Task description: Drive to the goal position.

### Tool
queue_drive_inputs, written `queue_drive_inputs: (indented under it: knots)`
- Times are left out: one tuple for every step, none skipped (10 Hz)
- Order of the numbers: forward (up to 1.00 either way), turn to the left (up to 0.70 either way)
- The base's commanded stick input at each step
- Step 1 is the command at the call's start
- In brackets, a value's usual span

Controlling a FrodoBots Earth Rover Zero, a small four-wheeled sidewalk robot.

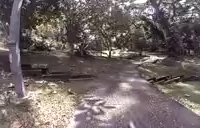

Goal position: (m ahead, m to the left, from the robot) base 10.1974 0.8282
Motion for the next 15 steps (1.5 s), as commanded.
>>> queue_drive_inputs:
  knots:
    - [0.00,0.00]
    - [0.00,0.00]
    - [0.00,0.00]
    - [0.00,0.00]
    - [0.00,0.00]
    - [0.00,-0.31]
    - [0.00,-0.69]
    - [0.00,-0.97]
    - [0.00,-1.00]
    - [0.00,-1.00]
    - [0.00,-0.85]
    - [0.00,-0.40]
    - [0.00,0.00]
    - [0.00,0.00]
    - [0.00,0.00]
